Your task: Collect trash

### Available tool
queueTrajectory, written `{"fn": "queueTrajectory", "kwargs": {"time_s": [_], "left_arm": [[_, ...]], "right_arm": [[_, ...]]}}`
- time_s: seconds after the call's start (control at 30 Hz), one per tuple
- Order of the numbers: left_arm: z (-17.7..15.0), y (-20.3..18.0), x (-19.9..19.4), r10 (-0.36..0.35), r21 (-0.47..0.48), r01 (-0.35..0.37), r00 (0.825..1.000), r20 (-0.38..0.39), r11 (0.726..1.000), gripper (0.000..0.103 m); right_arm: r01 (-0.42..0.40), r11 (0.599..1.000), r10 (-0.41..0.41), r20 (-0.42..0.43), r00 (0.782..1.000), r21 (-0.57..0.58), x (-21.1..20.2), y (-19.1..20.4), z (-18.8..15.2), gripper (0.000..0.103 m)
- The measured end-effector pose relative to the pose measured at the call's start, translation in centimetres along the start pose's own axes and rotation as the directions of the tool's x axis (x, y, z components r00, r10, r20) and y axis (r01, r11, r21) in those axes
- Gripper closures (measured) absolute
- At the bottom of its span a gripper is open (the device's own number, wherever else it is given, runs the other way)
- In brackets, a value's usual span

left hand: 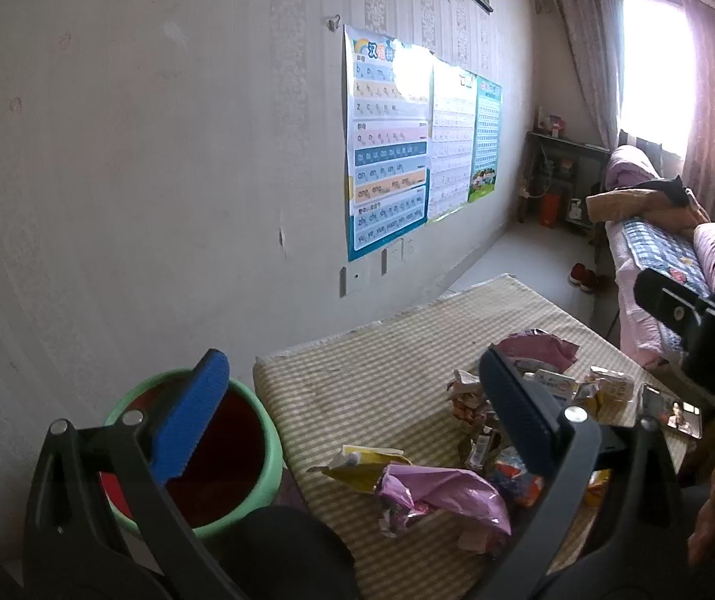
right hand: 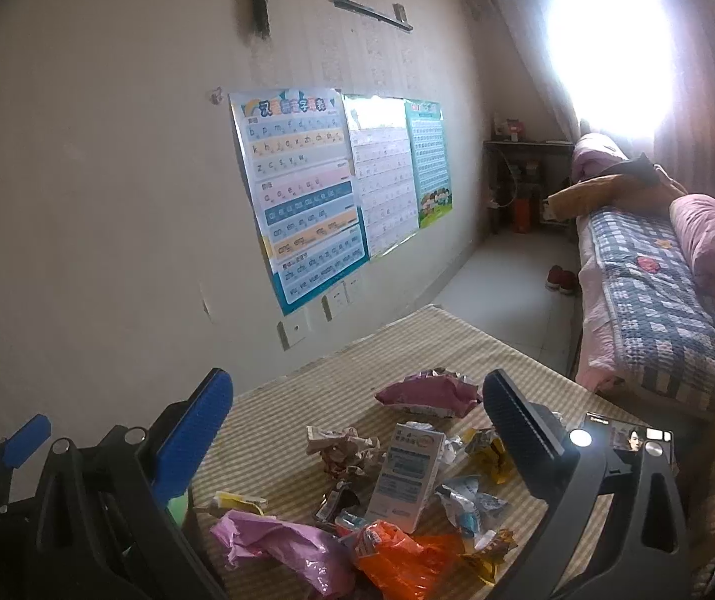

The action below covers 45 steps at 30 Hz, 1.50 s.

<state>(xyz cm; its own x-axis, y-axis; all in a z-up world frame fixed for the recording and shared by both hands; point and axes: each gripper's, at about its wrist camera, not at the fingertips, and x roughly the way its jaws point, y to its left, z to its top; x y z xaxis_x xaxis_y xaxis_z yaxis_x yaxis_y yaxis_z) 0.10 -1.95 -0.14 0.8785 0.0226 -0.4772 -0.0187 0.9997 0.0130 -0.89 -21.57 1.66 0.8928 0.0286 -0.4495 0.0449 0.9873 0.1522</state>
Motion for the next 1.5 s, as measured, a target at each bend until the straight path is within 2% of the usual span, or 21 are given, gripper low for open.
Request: {"fn": "queueTrajectory", "kwargs": {"time_s": [0.23,0.53,1.23,1.3,1.37,1.43,1.5], "left_arm": [[0.2,0.3,-0.2,-0.005,-0.009,0.005,1.000,0.001,1.000,0.005],[0.1,0.5,-0.1,0.057,-0.013,-0.057,0.998,0.015,0.998,0.005],[-0.3,1.1,0.5,0.059,-0.025,-0.059,0.998,-0.013,0.998,0.005],[-0.5,1.3,0.9,0.046,-0.027,-0.047,0.998,-0.032,0.999,0.005],[-0.9,1.4,1.4,0.031,-0.027,-0.032,0.998,-0.053,0.999,0.005],[-1.5,1.4,1.9,0.017,-0.017,-0.019,0.997,-0.080,1.000,0.005],[-2.5,1.1,2.9,-0.002,0.010,0.003,0.991,-0.133,1.000,0.005]], "right_arm": [[0.009,1.000,-0.009,-0.003,1.000,0.000,0.1,-0.2,0.1,0.007],[0.016,1.000,-0.016,-0.005,1.000,-0.003,0.1,-0.2,0.0,0.007],[0.023,1.000,-0.023,-0.022,0.999,-0.019,0.5,-0.5,-0.7,0.007],[0.023,0.999,-0.024,-0.039,0.999,-0.025,0.8,-0.4,-0.8,0.007],[0.023,0.999,-0.027,-0.098,0.995,-0.040,1.9,-0.7,-1.4,0.007],[0.015,0.998,-0.028,-0.192,0.981,-0.068,3.4,-1.2,-2.7,0.007],[0.005,0.996,-0.027,-0.247,0.969,-0.092,4.2,-1.5,-4.2,0.007]]}}
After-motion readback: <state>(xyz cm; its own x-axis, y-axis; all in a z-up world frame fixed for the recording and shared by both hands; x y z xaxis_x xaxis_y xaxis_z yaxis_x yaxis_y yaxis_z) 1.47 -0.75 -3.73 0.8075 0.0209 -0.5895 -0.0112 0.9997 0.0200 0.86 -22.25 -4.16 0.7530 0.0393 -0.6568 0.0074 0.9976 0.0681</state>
